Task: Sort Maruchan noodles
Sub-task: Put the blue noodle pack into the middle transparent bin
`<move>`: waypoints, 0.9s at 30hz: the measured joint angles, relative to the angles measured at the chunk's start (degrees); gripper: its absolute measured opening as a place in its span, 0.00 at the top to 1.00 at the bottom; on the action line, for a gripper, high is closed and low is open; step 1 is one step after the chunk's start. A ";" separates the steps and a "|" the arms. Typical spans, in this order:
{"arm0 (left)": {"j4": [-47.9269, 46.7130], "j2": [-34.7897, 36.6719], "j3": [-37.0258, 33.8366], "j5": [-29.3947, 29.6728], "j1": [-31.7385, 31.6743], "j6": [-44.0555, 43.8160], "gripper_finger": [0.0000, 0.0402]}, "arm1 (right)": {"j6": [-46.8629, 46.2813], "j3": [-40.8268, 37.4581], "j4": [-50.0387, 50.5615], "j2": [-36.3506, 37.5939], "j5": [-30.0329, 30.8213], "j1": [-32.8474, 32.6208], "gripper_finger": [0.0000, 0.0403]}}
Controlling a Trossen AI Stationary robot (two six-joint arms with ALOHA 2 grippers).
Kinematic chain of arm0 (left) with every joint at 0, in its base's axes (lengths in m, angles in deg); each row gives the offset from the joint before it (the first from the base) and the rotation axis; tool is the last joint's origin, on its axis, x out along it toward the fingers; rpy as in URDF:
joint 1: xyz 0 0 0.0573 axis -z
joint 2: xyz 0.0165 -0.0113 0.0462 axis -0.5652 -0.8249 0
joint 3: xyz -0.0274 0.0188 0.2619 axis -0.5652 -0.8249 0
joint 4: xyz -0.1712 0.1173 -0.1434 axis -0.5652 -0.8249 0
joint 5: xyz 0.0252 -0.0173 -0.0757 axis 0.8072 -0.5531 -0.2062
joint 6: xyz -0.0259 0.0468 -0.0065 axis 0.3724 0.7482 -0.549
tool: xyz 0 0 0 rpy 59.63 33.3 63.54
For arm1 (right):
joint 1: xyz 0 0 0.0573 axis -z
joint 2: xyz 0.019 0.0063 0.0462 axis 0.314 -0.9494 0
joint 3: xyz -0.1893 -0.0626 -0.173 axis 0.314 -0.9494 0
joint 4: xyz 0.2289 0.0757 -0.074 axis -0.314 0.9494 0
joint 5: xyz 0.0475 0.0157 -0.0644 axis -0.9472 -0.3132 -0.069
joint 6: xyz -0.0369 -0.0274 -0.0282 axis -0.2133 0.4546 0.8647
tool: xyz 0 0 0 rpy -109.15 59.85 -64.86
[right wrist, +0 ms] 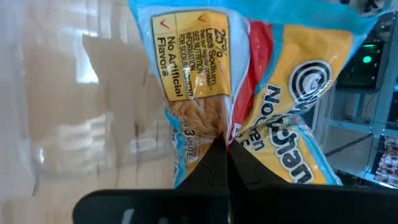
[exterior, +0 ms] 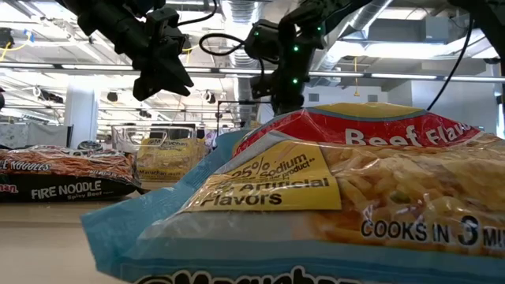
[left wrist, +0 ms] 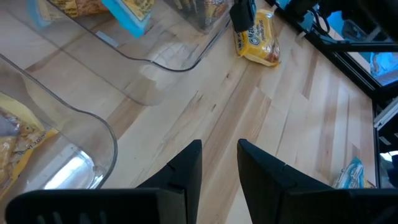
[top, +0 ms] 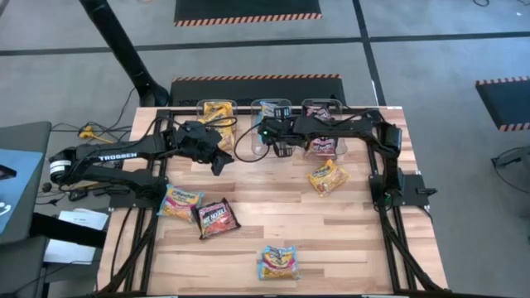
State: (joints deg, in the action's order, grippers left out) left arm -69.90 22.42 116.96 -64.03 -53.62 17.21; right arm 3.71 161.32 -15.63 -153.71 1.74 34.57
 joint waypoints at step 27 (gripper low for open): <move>0.07 0.00 0.00 0.00 0.00 0.00 0.78 | 0.62 0.00 -1.89 -0.04 -4.80 2.36 0.99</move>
State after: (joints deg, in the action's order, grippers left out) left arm -69.84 22.42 116.96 -64.03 -53.62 17.21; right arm 4.33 161.32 -17.51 -153.76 -3.06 36.93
